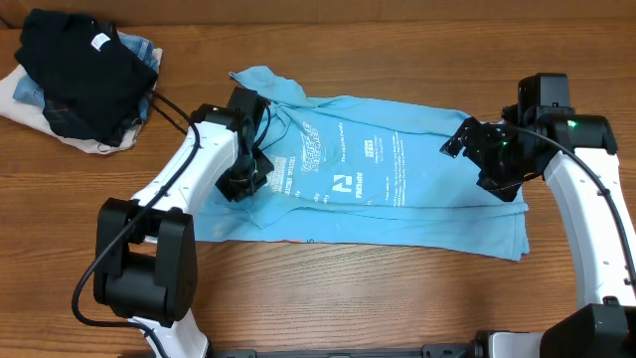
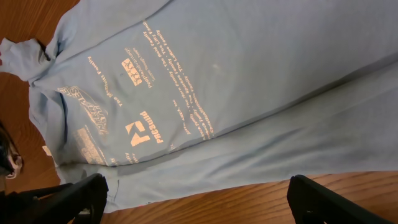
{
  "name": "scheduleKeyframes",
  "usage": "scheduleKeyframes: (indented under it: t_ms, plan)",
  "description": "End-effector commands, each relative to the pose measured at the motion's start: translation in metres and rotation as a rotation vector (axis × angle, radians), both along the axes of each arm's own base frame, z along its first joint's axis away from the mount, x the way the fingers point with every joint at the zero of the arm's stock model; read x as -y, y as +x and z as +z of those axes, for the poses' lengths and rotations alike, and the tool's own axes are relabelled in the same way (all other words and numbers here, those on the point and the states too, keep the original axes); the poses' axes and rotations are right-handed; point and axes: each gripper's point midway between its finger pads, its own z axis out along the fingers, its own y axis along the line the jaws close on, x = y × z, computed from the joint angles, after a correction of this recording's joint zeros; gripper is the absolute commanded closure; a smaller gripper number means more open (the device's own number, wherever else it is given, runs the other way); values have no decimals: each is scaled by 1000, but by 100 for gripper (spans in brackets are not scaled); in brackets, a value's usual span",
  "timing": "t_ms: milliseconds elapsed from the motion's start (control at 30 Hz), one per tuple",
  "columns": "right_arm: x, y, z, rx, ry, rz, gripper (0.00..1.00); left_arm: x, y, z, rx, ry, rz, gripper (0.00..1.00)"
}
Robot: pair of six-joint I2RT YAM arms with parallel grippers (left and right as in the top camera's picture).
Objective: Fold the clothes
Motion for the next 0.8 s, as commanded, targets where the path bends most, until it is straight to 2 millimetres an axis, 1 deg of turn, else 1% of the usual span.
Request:
scheduleKeyframes:
  t_ms: [0,100,167,333,400,467,533,600,633,667,767]
  plan:
    - [0,2,6,19,-10,-3,3,5,16,3,62,6,-29,85]
    - [0,1,6,15,-9,-3,3,10,27,4,107,-5,-42,87]
    - [0,1,6,13,-9,-2,3,11,27,4,109,-6,-46,85]
    - [0,1,6,14,-10,-3,3,3,17,4,64,17,-73,70]
    - [0,2,6,16,-10,-2,3,-3,8,8,18,30,-65,69]
    - [0,2,6,17,-10,-2,3,-7,-3,16,-35,41,-53,66]
    - [0,2,6,17,-10,-2,3,-11,-17,19,-93,54,-41,59]
    - [0,2,6,17,-10,-2,3,-13,-29,21,-145,62,-42,48]
    - [0,2,6,17,-10,-2,3,-13,-34,20,-164,62,-44,39]
    - [0,2,6,19,-10,-2,3,-12,-39,20,-182,58,-46,36]
    - [0,4,6,25,-10,-3,3,-3,-44,16,-196,29,-54,32]
